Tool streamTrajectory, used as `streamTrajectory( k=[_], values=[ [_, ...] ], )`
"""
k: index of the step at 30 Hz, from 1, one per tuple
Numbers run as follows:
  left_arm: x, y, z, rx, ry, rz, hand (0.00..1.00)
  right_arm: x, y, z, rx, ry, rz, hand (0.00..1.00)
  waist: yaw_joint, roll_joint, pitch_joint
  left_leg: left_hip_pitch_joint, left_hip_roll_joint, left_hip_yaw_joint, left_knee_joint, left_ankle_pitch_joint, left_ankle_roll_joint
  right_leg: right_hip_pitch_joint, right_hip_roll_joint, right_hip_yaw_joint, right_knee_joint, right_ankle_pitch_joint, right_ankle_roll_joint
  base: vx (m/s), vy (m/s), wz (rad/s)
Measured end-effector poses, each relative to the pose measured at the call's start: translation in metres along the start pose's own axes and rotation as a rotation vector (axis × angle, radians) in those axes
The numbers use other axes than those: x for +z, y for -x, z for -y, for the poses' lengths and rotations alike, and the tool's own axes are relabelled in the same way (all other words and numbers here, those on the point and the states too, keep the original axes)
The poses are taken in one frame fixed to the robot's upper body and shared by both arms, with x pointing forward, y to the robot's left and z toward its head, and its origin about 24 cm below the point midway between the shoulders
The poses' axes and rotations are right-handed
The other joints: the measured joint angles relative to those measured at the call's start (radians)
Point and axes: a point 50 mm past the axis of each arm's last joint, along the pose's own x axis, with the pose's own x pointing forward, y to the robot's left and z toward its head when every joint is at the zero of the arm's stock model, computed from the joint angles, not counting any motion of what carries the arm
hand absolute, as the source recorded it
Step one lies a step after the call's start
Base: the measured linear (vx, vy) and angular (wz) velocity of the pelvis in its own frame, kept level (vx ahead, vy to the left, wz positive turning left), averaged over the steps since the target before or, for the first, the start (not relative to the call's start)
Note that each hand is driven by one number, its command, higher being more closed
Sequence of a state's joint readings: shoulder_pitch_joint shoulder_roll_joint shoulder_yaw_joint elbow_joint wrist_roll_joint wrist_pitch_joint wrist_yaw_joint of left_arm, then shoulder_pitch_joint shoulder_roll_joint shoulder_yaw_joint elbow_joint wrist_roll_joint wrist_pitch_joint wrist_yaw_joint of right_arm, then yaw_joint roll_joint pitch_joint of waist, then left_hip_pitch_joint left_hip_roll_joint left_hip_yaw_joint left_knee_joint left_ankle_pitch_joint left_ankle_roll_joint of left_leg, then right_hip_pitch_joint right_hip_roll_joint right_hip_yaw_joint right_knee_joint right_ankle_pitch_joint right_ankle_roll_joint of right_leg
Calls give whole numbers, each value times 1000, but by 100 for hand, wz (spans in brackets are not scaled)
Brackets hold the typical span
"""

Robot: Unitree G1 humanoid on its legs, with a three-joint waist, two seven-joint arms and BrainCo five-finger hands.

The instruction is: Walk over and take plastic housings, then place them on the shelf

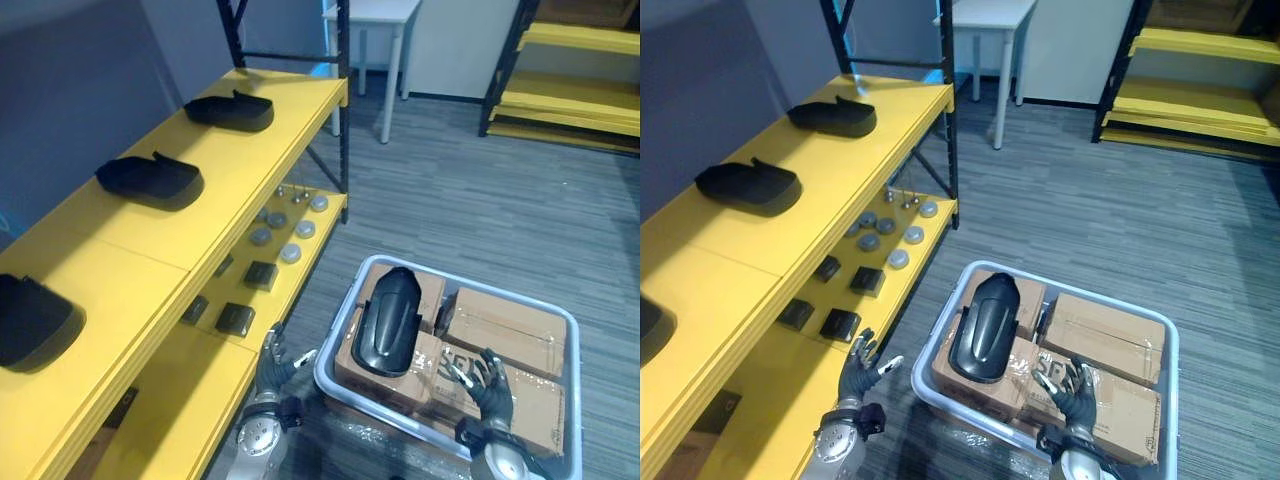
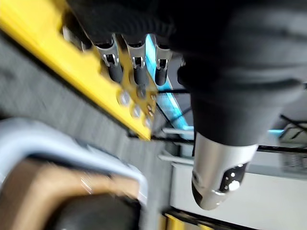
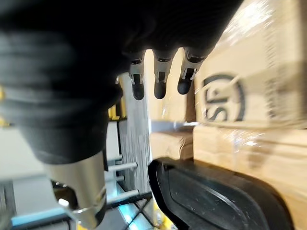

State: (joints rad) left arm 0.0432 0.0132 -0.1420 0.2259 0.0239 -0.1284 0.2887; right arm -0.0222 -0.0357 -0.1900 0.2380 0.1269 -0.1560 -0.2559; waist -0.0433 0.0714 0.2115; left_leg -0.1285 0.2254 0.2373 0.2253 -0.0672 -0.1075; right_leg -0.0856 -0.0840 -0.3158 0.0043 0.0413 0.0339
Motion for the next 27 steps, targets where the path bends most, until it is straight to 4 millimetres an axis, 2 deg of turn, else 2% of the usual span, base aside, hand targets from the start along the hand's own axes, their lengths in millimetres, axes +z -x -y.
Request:
streamTrajectory(
  k=[2,5,7,10,13,16,20,27],
  values=[
    [-12,4,-3,-1,-76,-36,0,25,-27,-7,-43,43,81,0,12,2,21,-9,-18,-6,-61,15,-9,-36,-9,-2,0,18,4,-74,74,6],
    [-24,9,-4,-16,-146,-75,0,54,-46,-11,-87,87,179,0,16,5,55,-29,-37,-25,-79,16,-8,-60,-23,-7,0,37,12,-86,82,11],
    [-35,11,-8,-31,-211,-106,0,80,-59,-12,-151,135,261,0,34,4,93,-54,-59,-28,-77,21,0,-84,-44,-4,0,57,23,-110,110,6],
    [-43,13,-16,-25,-254,-137,0,105,-80,-17,-208,178,302,0,62,1,145,-96,-68,-34,-50,23,4,-117,-55,3,0,83,21,-139,80,1],
    [-53,15,-23,-5,-269,-174,0,129,-97,-24,-248,211,330,0,76,0,195,-137,-65,-41,-15,21,8,-141,-54,7,0,103,17,-151,23,-2],
    [-58,16,-25,12,-242,-202,0,146,-110,-22,-264,241,331,0,87,-5,224,-184,-58,-45,21,16,14,-172,-50,14,0,119,13,-117,14,-4],
    [-62,11,-25,30,-215,-232,0,148,-120,-28,-239,330,299,0,98,-10,237,-240,-45,-46,66,8,21,-214,-39,29,0,138,8,-79,10,-10],
    [-57,-2,-20,67,-155,-225,0,142,-133,-42,-222,392,174,0,121,-11,255,-313,-30,-50,108,5,21,-271,-28,35,0,157,-1,-34,12,-4]
  ],
)
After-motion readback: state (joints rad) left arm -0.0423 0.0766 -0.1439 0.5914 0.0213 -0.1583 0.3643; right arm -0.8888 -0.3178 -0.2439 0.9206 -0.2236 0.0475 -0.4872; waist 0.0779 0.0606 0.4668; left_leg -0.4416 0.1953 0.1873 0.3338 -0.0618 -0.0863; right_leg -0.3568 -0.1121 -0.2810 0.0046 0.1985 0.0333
